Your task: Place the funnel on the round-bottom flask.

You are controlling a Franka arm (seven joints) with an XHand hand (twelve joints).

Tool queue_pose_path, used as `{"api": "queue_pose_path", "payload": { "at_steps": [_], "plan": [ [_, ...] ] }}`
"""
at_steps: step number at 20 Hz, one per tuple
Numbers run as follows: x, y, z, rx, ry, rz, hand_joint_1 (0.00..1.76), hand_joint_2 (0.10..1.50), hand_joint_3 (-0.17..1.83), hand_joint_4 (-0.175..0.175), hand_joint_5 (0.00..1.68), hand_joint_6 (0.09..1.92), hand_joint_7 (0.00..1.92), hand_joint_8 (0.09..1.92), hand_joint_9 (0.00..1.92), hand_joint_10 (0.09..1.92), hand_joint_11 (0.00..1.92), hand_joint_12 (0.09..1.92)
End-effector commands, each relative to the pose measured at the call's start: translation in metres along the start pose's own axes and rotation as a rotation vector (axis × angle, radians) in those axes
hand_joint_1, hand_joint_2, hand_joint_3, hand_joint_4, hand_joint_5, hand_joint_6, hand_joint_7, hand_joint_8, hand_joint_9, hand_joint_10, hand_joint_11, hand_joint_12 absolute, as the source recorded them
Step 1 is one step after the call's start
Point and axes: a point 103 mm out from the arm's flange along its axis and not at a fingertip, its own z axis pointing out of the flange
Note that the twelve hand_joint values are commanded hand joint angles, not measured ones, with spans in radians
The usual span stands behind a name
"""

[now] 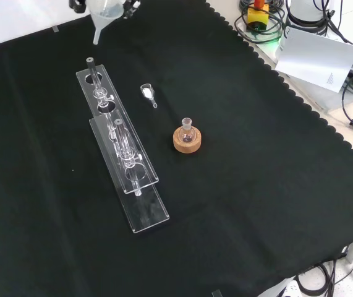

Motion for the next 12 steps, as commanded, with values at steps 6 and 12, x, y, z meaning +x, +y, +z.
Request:
{"api": "queue_pose_path", "payload": {
  "at_steps": [6,12],
  "plan": [
    [0.036,-0.085,0.004,0.005,0.007,-0.007,0.94,0.69,0.72,0.002,0.67,0.89,0.36,0.65,0.51,0.58,0.1,1.4],
    [0.071,-0.119,0.032,0.051,0.019,-0.034,0.94,0.69,0.72,-0.003,0.66,0.89,0.36,0.65,0.51,0.58,0.1,1.4]
  ]
}}
